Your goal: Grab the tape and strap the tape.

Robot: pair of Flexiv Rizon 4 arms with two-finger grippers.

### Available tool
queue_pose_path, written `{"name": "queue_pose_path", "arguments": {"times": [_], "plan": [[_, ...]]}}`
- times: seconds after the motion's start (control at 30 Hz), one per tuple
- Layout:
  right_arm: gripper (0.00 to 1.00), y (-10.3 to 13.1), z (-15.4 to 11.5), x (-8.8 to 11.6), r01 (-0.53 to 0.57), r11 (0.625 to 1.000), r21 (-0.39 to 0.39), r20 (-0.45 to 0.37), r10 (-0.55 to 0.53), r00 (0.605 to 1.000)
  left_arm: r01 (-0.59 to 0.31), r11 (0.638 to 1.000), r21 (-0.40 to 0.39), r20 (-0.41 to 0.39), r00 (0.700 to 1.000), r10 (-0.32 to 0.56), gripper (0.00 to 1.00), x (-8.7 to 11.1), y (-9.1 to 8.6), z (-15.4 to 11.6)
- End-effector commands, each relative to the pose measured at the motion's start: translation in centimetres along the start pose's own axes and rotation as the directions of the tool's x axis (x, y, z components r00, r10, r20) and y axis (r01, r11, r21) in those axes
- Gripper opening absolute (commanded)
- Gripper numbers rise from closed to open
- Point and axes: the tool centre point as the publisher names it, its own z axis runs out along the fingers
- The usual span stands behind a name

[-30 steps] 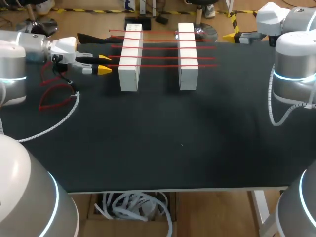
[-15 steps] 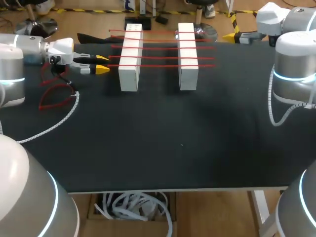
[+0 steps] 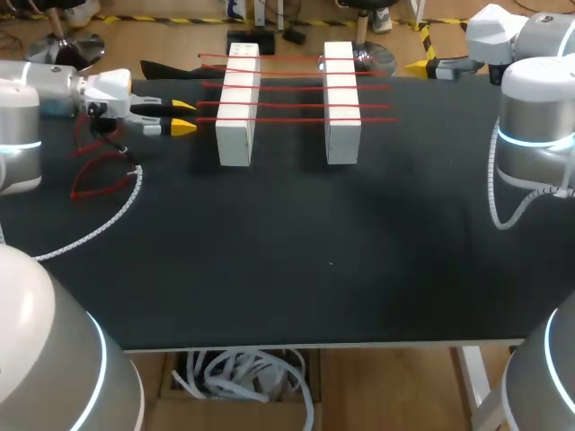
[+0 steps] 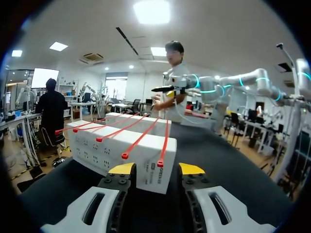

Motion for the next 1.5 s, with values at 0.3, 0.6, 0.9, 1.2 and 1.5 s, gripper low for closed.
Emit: {"name": "queue_pose_path", "arguments": {"times": [0.3,0.6,0.9,1.2,1.5], "plan": [[1.0,0.0,0.0,0.0,0.0,1.0,0.003,-0.001,0.0,1.0,-0.013,1.0,0.006,-0.042,0.999,0.013,0.36,1.3,-0.4,1.1],[1.0,0.0,0.0,0.0,0.0,1.0,0.003,-0.001,0.0,1.0,-0.01,1.0,0.01,-0.037,0.999,0.01,0.33,1.0,-0.5,1.3],[1.0,0.0,0.0,0.0,0.0,1.0,0.003,-0.001,0.0,1.0,-0.003,1.0,0.017,-0.038,0.999,0.003,0.22,1.0,-0.5,1.7],[1.0,0.0,0.0,0.0,0.0,1.0,0.003,-0.001,0.0,1.0,0.005,1.0,0.015,-0.04,0.999,-0.005,0.25,1.0,-0.4,1.7],[1.0,0.0,0.0,0.0,0.0,1.0,0.003,-0.001,0.0,1.0,0.01,1.0,0.017,-0.04,0.999,-0.01,0.25,0.9,-0.2,1.5]]}}
